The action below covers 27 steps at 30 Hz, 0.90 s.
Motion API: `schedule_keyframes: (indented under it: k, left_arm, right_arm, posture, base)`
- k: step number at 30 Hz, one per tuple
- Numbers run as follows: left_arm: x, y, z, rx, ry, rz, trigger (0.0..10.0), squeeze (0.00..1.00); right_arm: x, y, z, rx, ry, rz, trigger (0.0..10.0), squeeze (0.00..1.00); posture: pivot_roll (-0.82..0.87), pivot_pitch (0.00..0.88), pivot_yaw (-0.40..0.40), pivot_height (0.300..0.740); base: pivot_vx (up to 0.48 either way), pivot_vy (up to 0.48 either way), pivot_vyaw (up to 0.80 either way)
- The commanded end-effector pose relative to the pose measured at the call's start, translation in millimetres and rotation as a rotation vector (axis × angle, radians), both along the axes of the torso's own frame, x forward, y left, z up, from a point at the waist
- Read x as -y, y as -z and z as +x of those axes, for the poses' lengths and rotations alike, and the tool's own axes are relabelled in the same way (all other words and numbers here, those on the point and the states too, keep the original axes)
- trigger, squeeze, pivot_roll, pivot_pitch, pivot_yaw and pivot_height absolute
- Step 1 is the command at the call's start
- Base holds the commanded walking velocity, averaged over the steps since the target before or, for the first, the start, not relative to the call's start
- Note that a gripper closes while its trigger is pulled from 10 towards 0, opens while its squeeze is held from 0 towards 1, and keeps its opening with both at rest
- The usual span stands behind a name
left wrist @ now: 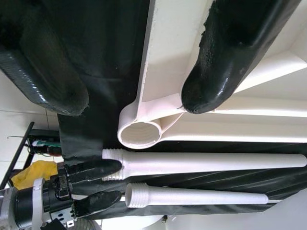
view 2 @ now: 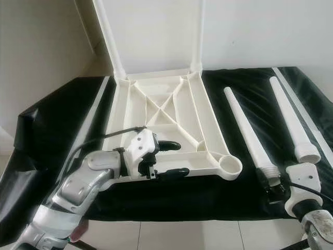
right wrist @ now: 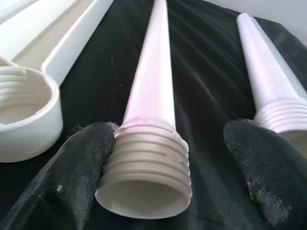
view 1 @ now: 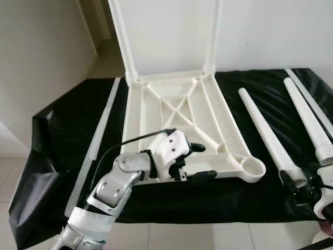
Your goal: Building children table
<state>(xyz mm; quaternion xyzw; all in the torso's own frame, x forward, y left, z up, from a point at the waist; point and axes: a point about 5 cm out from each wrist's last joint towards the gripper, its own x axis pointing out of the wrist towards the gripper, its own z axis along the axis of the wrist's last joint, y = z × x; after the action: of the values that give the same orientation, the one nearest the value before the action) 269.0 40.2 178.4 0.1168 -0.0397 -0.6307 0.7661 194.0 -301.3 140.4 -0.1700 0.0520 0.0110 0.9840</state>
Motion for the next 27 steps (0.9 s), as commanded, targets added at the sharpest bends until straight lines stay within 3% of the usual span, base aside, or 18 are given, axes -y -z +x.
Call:
schedule_keyframes:
  k: [1, 18, 27]
  left_arm:
    - [-1.6, 0, 1.7, 0.005, -0.002, 0.005, 10.0, 0.0]
    - [-0.7, -2, 2.2, 0.011, 0.006, 0.005, 10.0, 0.0]
    - [-0.8, -2, 1.6, 0.003, 0.009, 0.003, 10.0, 0.0]
  right_arm:
    - [5.4, -3, -3.5, 0.008, 0.018, -0.004, 10.0, 0.0]
    - [19.4, -20, -6.6, 0.086, 0.102, -0.018, 10.0, 0.0]
    - [16.9, -24, 6.2, 0.125, 0.126, 0.036, 10.0, 0.0]
  posture:
    - [-0.08, 0.013, 0.058, 0.74]
    - [-0.09, 0.013, 0.067, 0.74]
    - [-0.08, 0.014, 0.07, 0.74]
  base:
    - [0.0, 0.0, 0.0]
    - [0.0, 0.0, 0.0]
    - [0.0, 0.0, 0.0]
